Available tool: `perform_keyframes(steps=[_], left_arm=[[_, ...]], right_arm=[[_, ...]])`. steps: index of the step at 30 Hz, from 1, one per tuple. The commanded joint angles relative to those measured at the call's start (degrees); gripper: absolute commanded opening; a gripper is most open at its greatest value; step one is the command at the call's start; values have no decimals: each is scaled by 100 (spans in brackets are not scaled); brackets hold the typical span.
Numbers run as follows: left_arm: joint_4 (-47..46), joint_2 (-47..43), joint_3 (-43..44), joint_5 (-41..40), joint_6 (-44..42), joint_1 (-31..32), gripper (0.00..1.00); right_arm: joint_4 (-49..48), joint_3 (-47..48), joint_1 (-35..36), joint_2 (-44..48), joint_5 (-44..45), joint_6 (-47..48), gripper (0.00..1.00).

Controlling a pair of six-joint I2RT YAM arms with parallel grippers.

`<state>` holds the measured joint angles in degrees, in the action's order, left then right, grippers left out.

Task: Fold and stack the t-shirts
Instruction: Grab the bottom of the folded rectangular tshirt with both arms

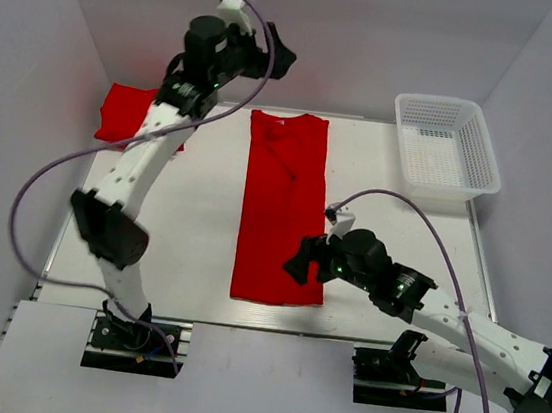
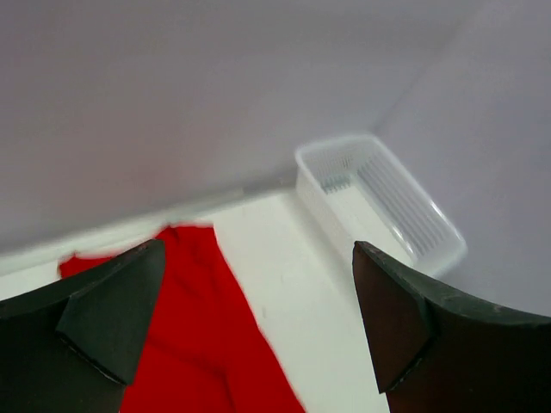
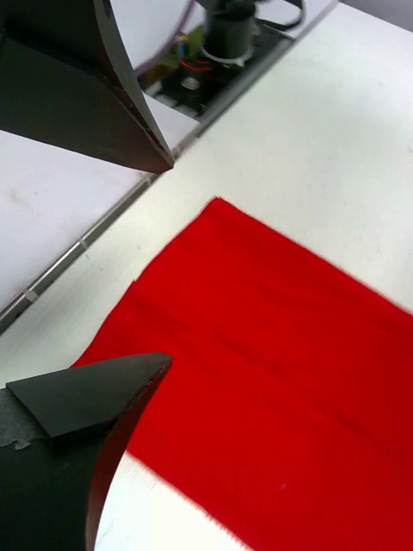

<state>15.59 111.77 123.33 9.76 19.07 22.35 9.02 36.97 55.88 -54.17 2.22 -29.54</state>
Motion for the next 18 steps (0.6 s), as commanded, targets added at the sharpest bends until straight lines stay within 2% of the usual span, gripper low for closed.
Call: perform_keyframes(steps=[1,2,4,5,6,7,8,10,11,14,18], left_arm=[[1104,-1352,-1534,324,-159,24,100],[964,-1751,-2854,325,-88,24,100],[324,-2568,-4310,325,331,24,100],[86,-3355,-5674,325,499,24,100],[-116,-3728,-6297,325,693,24,100],[-362,-4098,-7339,325,1051,24,100],[-477,-4736,-7784,325,1168,85,100],[-583,-5285,-8715,719,1327,138,100],[-584,-5505,-8912,851,1432,190,100],[-42,-6069,-9361,993,1433,305,100],[549,-6202,-9503,704,1319,419,100]], right_arm=[[267,-383,-24,257,806,-376,90],[320,-462,-16,328,876,-412,90],[382,-559,-24,459,1043,-614,90],[530,-716,-24,521,1218,-962,90],[653,-752,-24,591,1472,-1149,90],[785,-761,-42,583,1692,-1316,90],[1160,-805,-24,583,1764,-1631,90],[1426,-832,-33,601,1808,-1765,90],[1480,-867,-33,592,1774,-1914,90],[1436,-1069,-24,618,1554,-2064,90],[1191,-1324,-33,592,1422,-2204,90]])
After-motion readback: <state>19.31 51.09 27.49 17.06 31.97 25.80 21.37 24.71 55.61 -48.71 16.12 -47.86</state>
